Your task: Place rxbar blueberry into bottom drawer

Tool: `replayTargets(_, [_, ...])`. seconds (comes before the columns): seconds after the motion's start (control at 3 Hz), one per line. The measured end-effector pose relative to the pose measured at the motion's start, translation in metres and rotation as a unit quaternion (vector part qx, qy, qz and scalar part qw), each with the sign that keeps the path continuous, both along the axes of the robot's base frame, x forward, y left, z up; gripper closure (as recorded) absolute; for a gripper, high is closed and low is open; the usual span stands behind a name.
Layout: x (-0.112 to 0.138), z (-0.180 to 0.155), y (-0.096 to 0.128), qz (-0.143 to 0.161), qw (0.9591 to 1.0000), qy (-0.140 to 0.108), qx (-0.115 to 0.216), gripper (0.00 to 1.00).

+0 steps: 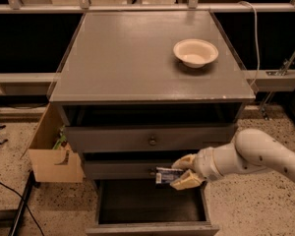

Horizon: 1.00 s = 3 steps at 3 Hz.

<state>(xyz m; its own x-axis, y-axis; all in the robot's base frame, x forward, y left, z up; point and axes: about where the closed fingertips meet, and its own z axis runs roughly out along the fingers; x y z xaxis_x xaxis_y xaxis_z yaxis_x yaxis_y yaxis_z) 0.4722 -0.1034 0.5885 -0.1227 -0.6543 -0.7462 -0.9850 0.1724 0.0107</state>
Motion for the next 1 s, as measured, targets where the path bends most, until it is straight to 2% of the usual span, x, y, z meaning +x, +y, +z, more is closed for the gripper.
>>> replayTargets(0.33, [-0.002,-0.056,-0.001,0.012,0.9995,0.028,-0.006,1.0])
replayTargets(1.0, [-0.006,-0.07,0.003,0.022,0.9992,0.032,-0.008,1.0])
